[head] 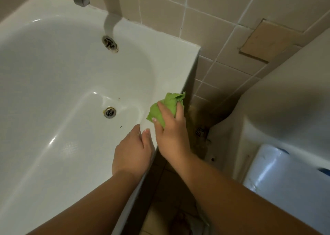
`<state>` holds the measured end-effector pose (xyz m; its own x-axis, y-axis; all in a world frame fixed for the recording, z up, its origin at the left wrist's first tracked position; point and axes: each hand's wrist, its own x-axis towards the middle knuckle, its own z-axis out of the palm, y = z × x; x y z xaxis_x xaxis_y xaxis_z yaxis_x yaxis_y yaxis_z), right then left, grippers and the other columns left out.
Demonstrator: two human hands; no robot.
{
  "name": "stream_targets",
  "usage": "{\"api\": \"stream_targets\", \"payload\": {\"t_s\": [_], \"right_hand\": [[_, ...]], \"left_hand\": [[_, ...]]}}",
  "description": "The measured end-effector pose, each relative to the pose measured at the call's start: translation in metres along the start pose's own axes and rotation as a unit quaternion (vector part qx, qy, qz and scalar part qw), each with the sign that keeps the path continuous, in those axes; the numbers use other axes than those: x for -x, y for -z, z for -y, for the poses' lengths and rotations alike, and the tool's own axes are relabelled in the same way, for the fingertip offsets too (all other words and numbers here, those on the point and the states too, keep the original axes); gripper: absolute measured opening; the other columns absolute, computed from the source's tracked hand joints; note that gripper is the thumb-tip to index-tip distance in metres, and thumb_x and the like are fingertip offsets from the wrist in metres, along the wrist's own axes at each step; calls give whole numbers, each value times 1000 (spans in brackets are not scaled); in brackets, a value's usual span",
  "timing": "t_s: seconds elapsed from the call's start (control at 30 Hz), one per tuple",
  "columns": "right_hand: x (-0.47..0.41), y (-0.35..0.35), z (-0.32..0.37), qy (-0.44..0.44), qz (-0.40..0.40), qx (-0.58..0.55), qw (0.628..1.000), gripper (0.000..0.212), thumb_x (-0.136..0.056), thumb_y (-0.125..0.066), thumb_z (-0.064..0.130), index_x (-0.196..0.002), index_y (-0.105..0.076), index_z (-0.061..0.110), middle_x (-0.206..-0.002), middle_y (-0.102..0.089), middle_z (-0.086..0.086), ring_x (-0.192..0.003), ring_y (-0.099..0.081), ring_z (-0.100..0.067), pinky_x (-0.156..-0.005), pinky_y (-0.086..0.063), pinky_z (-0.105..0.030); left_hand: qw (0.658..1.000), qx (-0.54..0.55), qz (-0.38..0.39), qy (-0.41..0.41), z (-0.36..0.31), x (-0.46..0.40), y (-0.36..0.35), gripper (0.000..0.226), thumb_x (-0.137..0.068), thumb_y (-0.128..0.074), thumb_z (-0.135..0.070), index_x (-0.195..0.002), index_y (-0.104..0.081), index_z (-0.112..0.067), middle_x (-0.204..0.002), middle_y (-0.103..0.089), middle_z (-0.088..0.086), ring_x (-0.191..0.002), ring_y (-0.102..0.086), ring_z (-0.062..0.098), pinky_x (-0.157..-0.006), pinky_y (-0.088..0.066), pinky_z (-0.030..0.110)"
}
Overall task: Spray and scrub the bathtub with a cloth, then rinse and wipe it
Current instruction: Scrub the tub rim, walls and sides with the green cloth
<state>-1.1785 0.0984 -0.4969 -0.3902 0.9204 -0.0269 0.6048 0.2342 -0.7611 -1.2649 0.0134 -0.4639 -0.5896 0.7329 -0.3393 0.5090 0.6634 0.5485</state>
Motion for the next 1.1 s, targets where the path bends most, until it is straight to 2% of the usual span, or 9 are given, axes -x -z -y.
{"api": "stream_targets", "payload": {"t_s": [0.1, 0.23, 0.33, 0.43, 0.57, 0.7, 0.8, 0.9, 1.1], "right_hand": [[33, -8, 7, -29, -6, -53, 998, 52, -104, -59, 27, -154, -45, 30, -160, -24, -3, -142, -39, -17, -118, -38, -29], [79, -12, 23, -68, 23, -82, 994, 55, -105, -57, 33, -157, -39, 35, -157, -27, -1, -138, -40, -10, -111, -33, -16], [114, -12, 38, -97, 64, -70, 991, 54, -105, -57, 33, -156, -40, 37, -154, -28, 0, -135, -42, -10, -104, -27, -4], [144, 4, 50, -123, 143, -51, 981, 52, -105, -58, 34, -154, -42, 43, -152, -31, 3, -134, -45, -15, -107, -36, -15], [177, 46, 67, -161, 227, -22, 960, 49, -102, -62, 38, -149, -49, 45, -146, -42, 5, -129, -51, -20, -102, -46, -30], [211, 105, 89, -167, 189, -7, 968, 51, -101, -64, 35, -150, -52, 31, -141, -55, -3, -121, -57, -16, -97, -42, -25], [239, 153, 98, -180, 165, -20, 969, 47, -101, -66, 28, -146, -55, 23, -109, -65, 5, -77, -59, 2, -69, -42, -5], [267, 200, 100, -212, 147, -25, 966, 46, -100, -67, 27, -145, -56, 22, -116, -60, 7, -91, -55, -7, -70, -40, -3], [319, 288, 91, -277, 57, -100, 954, 45, -96, -71, 28, -140, -59, 29, -116, -63, 7, -109, -61, -18, -90, -43, -27]], "left_hand": [[1000, 7, -3, -11, 17, 21, 7, 24, -110, -32, -43, -104, -52, -30, -84, -56, -22, -76, -57, 4, -65, -33, 25], [1000, 13, 12, -4, 44, 60, 17, 33, -110, -34, -44, -127, -57, -28, -100, -51, -20, -87, -48, 4, -80, -34, 24], [1000, -15, 23, 3, 61, 89, 26, 36, -104, -29, -58, -108, -52, -30, -92, -62, -19, -81, -59, 7, -65, -35, 23], [995, -78, 60, 22, 80, 119, 40, 48, -102, -36, -63, -123, -55, -24, -102, -69, -7, -81, -55, 6, -70, -38, 24], [976, -174, 133, 15, 93, 160, 75, 34, -99, -52, -62, -108, -52, -30, -90, -61, -11, -73, -51, 5, -65, -43, 25], [969, -174, 177, -12, 85, 196, 107, 44, -102, -58, -45, -143, -56, -28, -132, -67, 0, -111, -64, 19, -94, -50, 31], [968, -166, 184, -36, 60, 222, 123, 54, -101, -60, -45, -150, -51, -24, -144, -62, 0, -128, -61, 23, -104, -47, 32], [970, -147, 185, -51, 28, 248, 133, 49, -101, -60, -43, -146, -54, -23, -139, -65, 0, -120, -65, 21, -94, -47, 26], [963, -105, 210, -135, -57, 300, 122, 51, -99, -63, -44, -146, -54, -24, -141, -63, -2, -122, -63, 18, -103, -50, 29]]}}
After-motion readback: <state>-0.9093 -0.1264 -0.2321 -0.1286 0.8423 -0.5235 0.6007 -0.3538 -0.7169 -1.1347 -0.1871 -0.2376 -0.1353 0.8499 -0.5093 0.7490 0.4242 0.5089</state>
